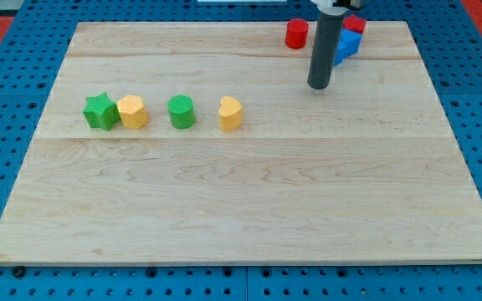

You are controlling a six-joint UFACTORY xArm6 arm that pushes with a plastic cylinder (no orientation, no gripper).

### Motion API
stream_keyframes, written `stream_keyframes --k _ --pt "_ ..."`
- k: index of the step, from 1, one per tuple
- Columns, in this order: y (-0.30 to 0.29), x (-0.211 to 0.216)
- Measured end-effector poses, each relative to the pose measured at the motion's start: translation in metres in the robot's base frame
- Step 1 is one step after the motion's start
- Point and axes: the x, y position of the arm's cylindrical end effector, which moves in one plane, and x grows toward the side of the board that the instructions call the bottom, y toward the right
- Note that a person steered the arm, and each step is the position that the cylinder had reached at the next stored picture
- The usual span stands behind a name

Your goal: Touch the right of the yellow heart

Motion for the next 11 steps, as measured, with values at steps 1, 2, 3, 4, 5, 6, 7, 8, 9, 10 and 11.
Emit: stream_keyframes --k 1,2,3,4,5,6,7,8,9,10,11 --pt "-0.003 0.000" --pt "-0.006 0.000" --pt "-0.010 0.000" --pt "-0.012 0.000" --pt "-0.014 0.000" --pt "-0.036 0.020" --pt "-0.074 0.037" --pt "-0.109 0.039" --pt "-0.099 0.065" --pt "-0.098 0.072" --pt "-0.107 0.073"
